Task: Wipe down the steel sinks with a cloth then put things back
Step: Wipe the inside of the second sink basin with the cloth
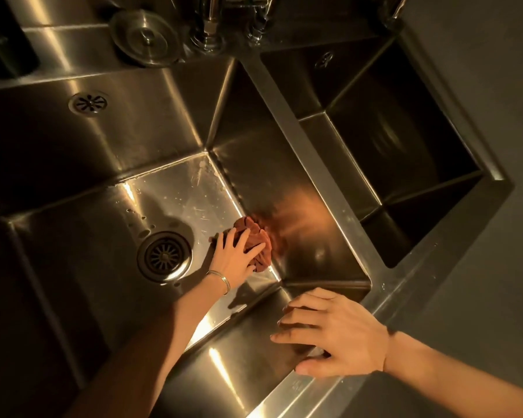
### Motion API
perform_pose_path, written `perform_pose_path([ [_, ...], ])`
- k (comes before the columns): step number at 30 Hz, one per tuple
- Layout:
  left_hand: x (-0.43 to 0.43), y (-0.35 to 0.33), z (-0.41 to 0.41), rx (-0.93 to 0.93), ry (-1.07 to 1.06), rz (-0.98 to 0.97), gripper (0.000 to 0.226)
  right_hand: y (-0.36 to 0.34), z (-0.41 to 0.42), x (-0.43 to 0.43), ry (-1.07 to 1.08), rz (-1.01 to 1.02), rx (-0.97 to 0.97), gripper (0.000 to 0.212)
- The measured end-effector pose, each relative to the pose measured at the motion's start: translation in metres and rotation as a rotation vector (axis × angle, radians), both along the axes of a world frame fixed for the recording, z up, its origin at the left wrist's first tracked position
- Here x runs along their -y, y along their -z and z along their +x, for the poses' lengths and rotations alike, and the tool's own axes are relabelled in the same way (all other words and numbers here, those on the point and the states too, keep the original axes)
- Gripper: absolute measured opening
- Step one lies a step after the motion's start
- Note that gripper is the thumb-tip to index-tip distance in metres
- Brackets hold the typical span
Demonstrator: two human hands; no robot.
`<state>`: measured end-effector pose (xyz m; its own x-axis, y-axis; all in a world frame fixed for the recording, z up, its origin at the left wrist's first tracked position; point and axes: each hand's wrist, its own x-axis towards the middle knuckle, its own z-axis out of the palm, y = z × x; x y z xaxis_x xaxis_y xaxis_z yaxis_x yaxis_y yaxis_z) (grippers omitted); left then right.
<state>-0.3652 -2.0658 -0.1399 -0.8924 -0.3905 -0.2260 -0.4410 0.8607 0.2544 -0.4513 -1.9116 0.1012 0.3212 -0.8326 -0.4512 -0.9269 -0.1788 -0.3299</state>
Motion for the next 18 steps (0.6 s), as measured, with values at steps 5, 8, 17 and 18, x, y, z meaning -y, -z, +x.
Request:
perform_pose_path([
  [5, -0.011, 0.003, -0.031, 0.117, -0.054, -0.009, 0.062, -0.002, -0.002, 0.001, -0.039, -0.024, -0.018, 0.049],
  [8, -0.011, 0.009, -0.04, 0.174, -0.038, -0.048, 0.06, -0.001, -0.009, 0.004, -0.112, -0.008, 0.014, 0.046],
  [17, 0.047, -0.048, -0.03, -0.052, -0.243, 0.127, 0.047, -0.015, -0.085, 0.104, -0.439, -0.055, -0.038, 0.036],
  [18, 0.058, -0.064, -0.026, -0.168, -0.281, 0.144, 0.046, -0.011, -0.088, 0.109, -0.491, -0.057, -0.045, 0.035],
])
